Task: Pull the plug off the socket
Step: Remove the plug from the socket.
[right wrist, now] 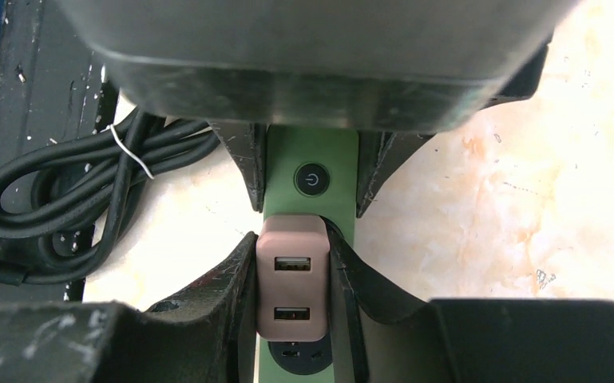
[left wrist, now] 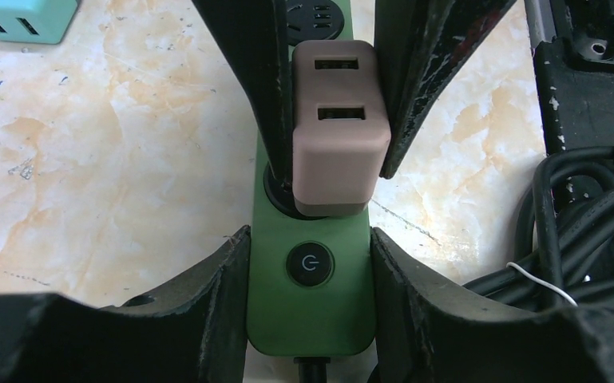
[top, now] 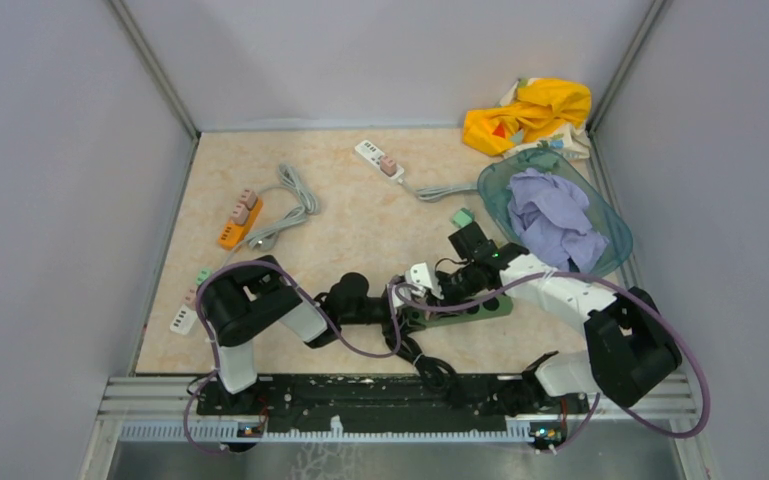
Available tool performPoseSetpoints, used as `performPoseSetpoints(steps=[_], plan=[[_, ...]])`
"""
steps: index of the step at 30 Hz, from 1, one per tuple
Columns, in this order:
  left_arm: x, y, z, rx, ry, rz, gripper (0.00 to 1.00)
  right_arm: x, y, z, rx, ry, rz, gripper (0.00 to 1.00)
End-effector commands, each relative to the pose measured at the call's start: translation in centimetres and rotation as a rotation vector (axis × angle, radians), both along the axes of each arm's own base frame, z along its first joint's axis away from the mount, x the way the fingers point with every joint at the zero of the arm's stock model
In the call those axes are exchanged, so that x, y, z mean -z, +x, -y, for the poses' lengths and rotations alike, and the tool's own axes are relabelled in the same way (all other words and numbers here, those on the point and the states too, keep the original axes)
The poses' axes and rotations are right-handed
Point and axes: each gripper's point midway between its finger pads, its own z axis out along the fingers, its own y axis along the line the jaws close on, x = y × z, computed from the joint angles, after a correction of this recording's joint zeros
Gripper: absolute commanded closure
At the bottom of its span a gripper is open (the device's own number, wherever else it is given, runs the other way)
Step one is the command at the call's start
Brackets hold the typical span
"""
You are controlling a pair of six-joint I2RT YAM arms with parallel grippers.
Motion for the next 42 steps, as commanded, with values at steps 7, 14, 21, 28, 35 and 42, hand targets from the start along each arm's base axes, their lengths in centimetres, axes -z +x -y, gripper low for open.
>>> performPoseSetpoints(steps=[7,14,21,28,35,42], plan=[[2.9,-1.5,-1.0,0.021,0.090,-0.104,1.00,-2.0,-0.2,-4.2,-0.034,0.137,0.053,1.00],[3.1,-1.6,-1.2,0.015,0.090,-0.119,1.00,-2.6,2.9,-3.6,0.097,0.111,0.103,1.00],[3.3,-1.6,-1.8,-0.004,0.093,-0.116,1.00,-2.0,2.8,-0.8,0.048,0.063,0.110,1.00],[3.1,-1.4,-1.9,-0.016,0.085,-0.120,1.00,-2.5,-1.5,-2.2,-0.136,0.177,0.037,1.00],[3.2,-1.5,-1.7,-0.013,0.077,-0.134,1.00,-3.6,1.1,-4.1,0.017,0.195,0.089,1.00],[3.1,-1.5,-1.9,-0.020,0.078,-0.131,1.00,-3.1,4.7,-1.6,0.150,0.103,0.173,1.00]])
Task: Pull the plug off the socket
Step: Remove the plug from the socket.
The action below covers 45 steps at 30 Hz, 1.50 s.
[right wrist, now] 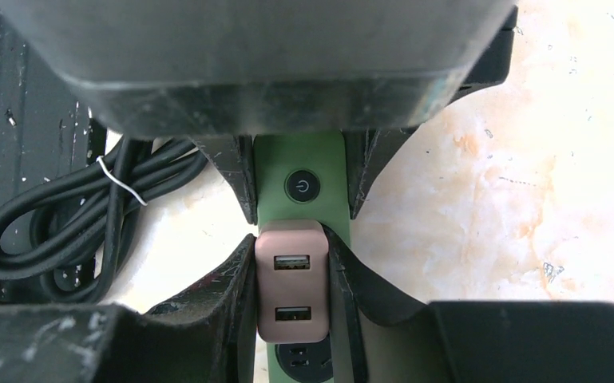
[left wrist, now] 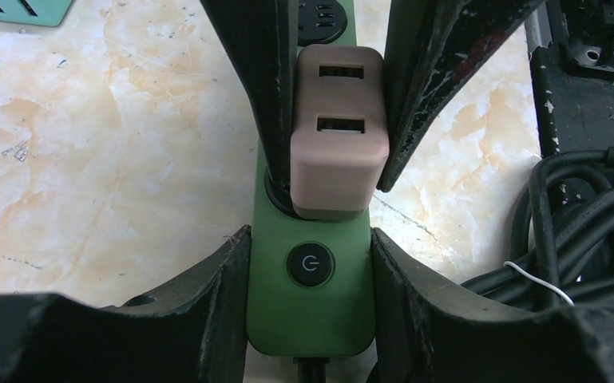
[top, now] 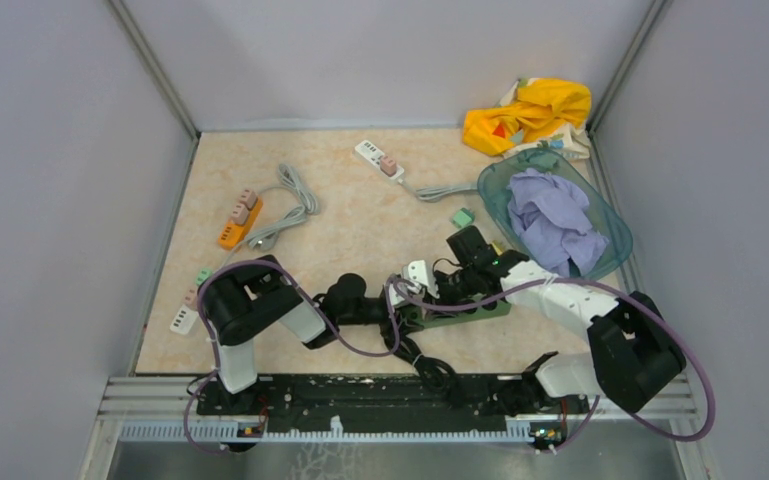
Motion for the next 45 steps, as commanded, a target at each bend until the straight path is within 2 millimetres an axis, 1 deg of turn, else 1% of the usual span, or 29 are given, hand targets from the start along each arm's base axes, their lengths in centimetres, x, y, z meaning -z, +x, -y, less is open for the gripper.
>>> performPoseSetpoints(steps=[1,3,5,9,11,13,15,17,21,25,29,30,32,33,34,36,38,40,42,43,45], plan=[[2.8,-1.2,-1.5,0.000,0.087,-0.077,1.00,-3.1,4.4,-0.3,0.045,0.062,0.187,1.00],[2.8,-1.2,-1.5,-0.002,0.086,-0.076,1.00,-3.0,3.9,0.3,0.003,0.039,0.195,1.00],[2.8,-1.2,-1.5,-0.003,0.087,-0.077,1.00,-3.0,2.8,0.3,-0.063,0.042,0.179,1.00],[2.7,-1.1,-1.5,-0.003,0.085,-0.076,1.00,-3.3,-0.9,-0.3,-0.221,0.124,0.087,1.00],[2.7,-1.2,-1.5,-0.003,0.086,-0.078,1.00,-3.4,-1.8,-0.7,-0.256,0.156,0.063,1.00],[2.8,-1.2,-1.5,-0.005,0.088,-0.079,1.00,-3.5,-2.1,-1.2,-0.265,0.168,0.060,1.00],[2.8,-1.2,-1.4,-0.003,0.086,-0.081,1.00,-3.5,-2.0,-2.0,-0.250,0.171,0.065,1.00],[2.8,-1.2,-1.4,-0.001,0.086,-0.084,1.00,-3.6,-1.3,-2.6,-0.199,0.172,0.071,1.00],[2.9,-1.2,-1.3,-0.002,0.087,-0.087,1.00,-4.2,1.6,-3.1,-0.050,0.171,0.119,1.00],[3.0,-1.1,-1.3,-0.002,0.090,-0.087,1.00,-4.1,4.0,-2.2,0.059,0.126,0.196,1.00],[3.0,-1.2,-1.4,-0.003,0.092,-0.087,1.00,-3.9,5.0,-0.2,0.067,0.070,0.226,1.00],[2.9,-1.2,-1.4,-0.003,0.091,-0.085,1.00,-3.9,5.0,0.1,0.056,0.060,0.233,1.00],[2.9,-1.1,-1.4,-0.004,0.090,-0.086,1.00,-4.0,3.9,0.4,-0.007,0.061,0.224,1.00],[2.9,-1.1,-1.4,-0.002,0.090,-0.084,1.00,-4.1,3.0,0.3,-0.058,0.076,0.212,1.00],[2.9,-1.1,-1.4,-0.002,0.089,-0.085,1.00,-4.1,1.6,0.3,-0.123,0.090,0.187,1.00],[2.8,-1.1,-1.3,0.000,0.089,-0.084,1.00,-4.6,-1.0,-0.3,-0.230,0.165,0.125,1.00],[2.8,-1.1,-1.3,0.000,0.089,-0.084,1.00,-4.8,-2.3,-0.7,-0.277,0.209,0.080,1.00],[2.8,-1.1,-1.4,-0.001,0.090,-0.084,1.00,-4.9,-2.6,-1.2,-0.278,0.235,0.051,1.00],[2.8,-1.1,-1.4,-0.002,0.090,-0.084,1.00,-5.0,-2.2,-1.9,-0.247,0.242,0.045,1.00],[2.7,-1.1,-1.3,-0.001,0.089,-0.084,1.00,-5.0,-1.8,-2.2,-0.216,0.237,0.047,1.00],[2.8,-1.1,-1.3,0.000,0.090,-0.085,1.00,-5.1,0.0,-2.8,-0.111,0.232,0.081,1.00]])
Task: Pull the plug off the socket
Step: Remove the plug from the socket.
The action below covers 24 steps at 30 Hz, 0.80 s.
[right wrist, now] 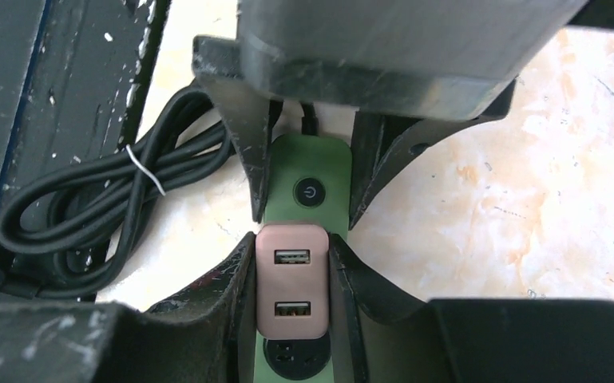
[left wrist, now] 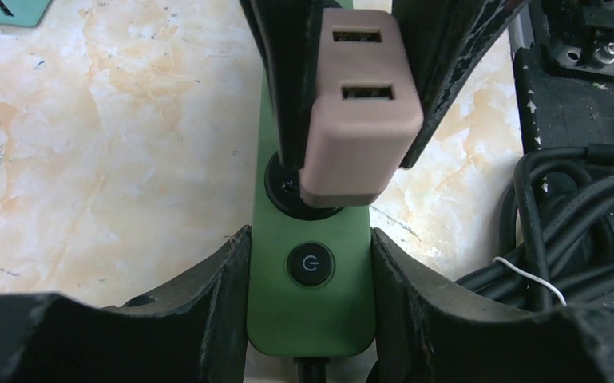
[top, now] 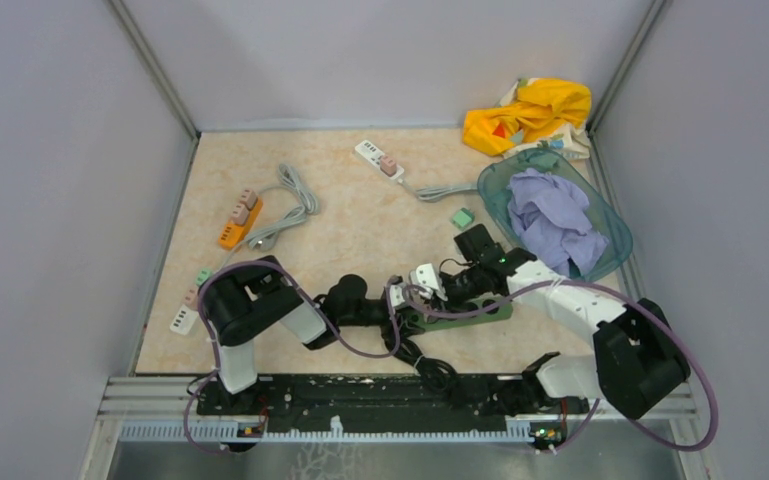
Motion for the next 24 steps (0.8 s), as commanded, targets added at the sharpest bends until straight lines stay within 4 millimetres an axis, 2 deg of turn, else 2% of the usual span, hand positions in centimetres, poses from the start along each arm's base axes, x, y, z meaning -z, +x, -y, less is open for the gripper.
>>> performPoseSetpoints(steps=[1,5,9,16,24], plan=[[2.8,-0.9,-1.4,0.001,0.092,-0.074,1.00,-4.2,2.4,-3.4,0.097,0.159,0.053,1.00],[2.9,-0.9,-1.4,0.002,0.095,-0.075,1.00,-4.0,5.1,-2.6,0.215,0.108,0.128,1.00],[3.0,-0.9,-1.5,0.000,0.098,-0.076,1.00,-3.6,5.6,-1.3,0.215,0.060,0.156,1.00],[2.9,-1.0,-1.7,-0.006,0.096,-0.074,1.00,-4.7,7.6,0.3,0.308,0.075,0.195,1.00],[2.4,-0.9,-1.6,-0.013,0.078,-0.077,1.00,-5.3,13.6,3.7,0.686,0.057,0.274,1.00]])
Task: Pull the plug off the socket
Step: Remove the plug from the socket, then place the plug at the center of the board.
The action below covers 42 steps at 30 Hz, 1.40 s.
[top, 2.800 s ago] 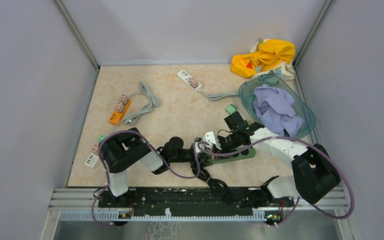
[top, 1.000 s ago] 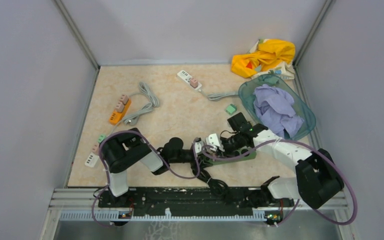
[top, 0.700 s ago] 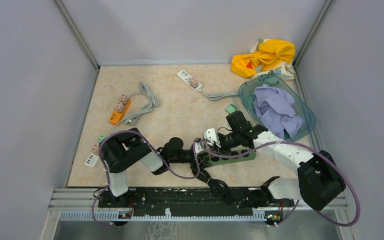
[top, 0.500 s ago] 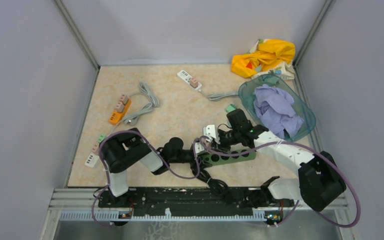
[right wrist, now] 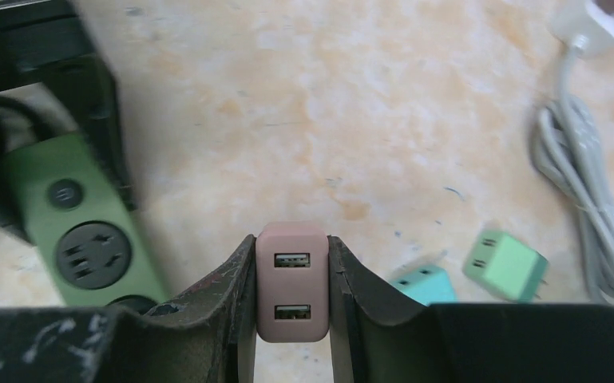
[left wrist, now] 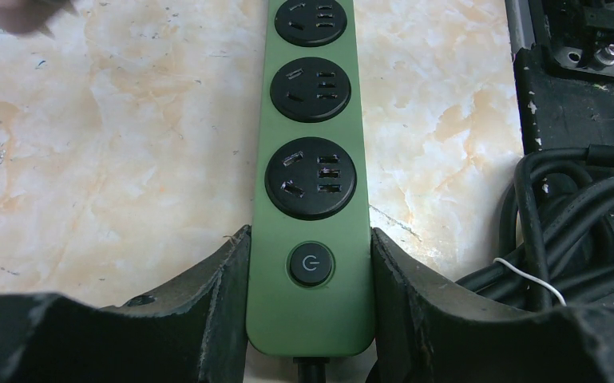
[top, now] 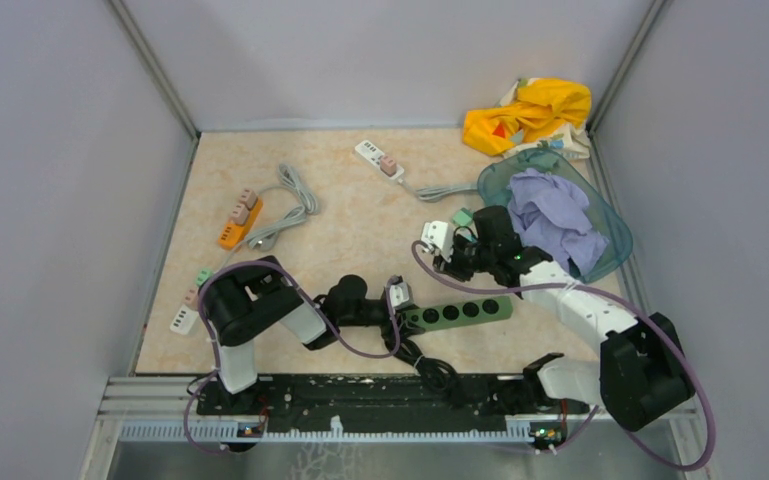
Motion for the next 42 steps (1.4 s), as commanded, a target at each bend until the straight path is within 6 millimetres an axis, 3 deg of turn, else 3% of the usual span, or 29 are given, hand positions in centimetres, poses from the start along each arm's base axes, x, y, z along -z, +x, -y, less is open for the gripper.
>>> performPoseSetpoints(steps=[1,10,17,29,36,42], plan=[[2.4,-0.8,-1.6,-0.020,0.079,-0.074,1.00,-2.6,4.4,1.6,0.232,0.047,0.120,1.00],[2.3,-0.7,-1.6,-0.029,0.072,-0.077,1.00,-3.4,7.8,4.6,0.489,0.077,0.229,1.00],[2.2,-0.6,-1.6,-0.032,0.069,-0.082,1.00,-4.1,10.2,7.8,0.750,0.127,0.333,0.93],[2.2,-0.6,-1.7,-0.034,0.068,-0.086,1.00,-1.7,12.2,10.3,0.944,0.047,0.330,0.86],[2.1,-0.7,-1.7,-0.034,0.063,-0.085,1.00,-0.5,12.7,11.5,0.989,-0.020,0.351,0.60],[1.8,-0.7,-1.7,-0.031,0.059,-0.085,1.00,-0.5,12.6,11.1,0.963,-0.015,0.336,0.29]])
